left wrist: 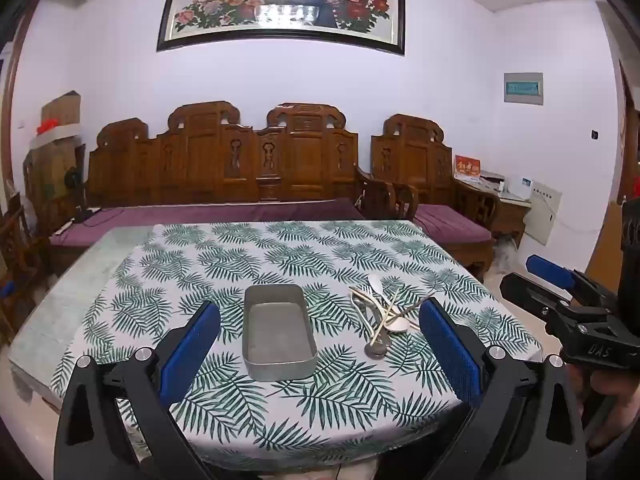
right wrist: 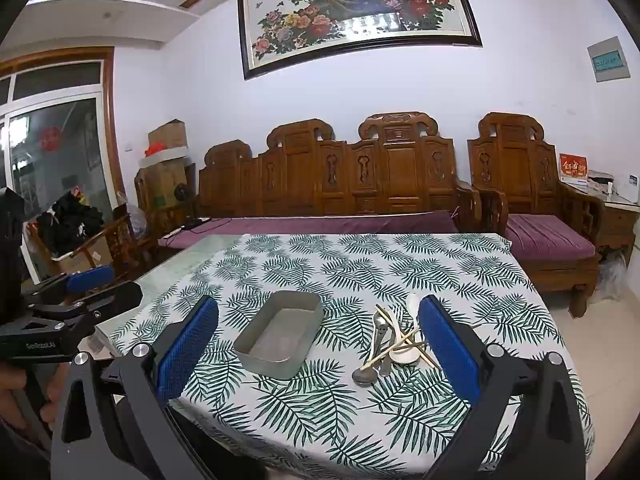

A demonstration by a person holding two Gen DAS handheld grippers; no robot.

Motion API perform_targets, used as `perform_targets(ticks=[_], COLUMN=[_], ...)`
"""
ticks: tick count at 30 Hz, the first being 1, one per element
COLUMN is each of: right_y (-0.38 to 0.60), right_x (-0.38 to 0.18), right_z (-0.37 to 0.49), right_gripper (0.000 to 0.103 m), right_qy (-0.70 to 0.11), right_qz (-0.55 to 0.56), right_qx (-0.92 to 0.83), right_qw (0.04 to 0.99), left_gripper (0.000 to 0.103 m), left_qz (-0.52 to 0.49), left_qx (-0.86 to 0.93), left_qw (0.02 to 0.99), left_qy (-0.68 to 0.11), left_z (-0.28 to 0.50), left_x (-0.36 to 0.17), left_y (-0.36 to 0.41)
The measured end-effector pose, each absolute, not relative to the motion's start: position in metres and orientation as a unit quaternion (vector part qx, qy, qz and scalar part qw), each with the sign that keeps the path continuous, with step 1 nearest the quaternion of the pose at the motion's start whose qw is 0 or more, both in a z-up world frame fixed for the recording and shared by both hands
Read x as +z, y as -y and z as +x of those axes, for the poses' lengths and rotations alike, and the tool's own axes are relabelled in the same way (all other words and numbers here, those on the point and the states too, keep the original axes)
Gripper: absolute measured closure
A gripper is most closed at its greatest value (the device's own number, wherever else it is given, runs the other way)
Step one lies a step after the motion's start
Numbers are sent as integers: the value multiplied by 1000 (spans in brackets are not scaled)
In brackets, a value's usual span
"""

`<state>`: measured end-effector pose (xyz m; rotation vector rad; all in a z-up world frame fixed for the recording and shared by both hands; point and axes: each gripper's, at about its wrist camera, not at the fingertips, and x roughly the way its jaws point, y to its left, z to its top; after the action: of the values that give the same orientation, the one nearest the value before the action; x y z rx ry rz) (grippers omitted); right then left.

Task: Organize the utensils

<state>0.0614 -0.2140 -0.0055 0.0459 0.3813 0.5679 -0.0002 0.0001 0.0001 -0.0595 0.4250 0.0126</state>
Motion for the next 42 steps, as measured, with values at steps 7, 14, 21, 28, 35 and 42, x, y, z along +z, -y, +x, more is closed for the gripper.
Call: perform_targets(ticks=[7, 14, 21, 28, 35, 42], right_y=[215, 216, 216, 217, 211, 212], right_x=[-5, -5, -4, -5, -7, -7], right_z=[62, 62, 62, 62, 61, 61], right_gripper=[3, 3, 3, 3, 3, 3], right_qy=[-188, -190, -189, -191, -190, -190], right_qz=[21, 23, 23, 26, 25, 26], right_qx=[278, 279, 279, 282, 280, 280], right_qw=[942, 941, 941, 940, 941, 941], left_gripper=[7, 7, 7, 7, 7, 7], left_qz=[-29, -31, -34, -35, -37, -35], left_qx=[7, 6, 8, 7, 7, 6], left_qw=[977, 977, 978, 978, 978, 978], left_qy=[-211, -209, -206, -206, -206, -205], left_z=[0, -1, -1, -2, -2, -1], left_x=[1, 7, 6, 6, 5, 7], left_y=[1, 2, 2, 0, -1, 0])
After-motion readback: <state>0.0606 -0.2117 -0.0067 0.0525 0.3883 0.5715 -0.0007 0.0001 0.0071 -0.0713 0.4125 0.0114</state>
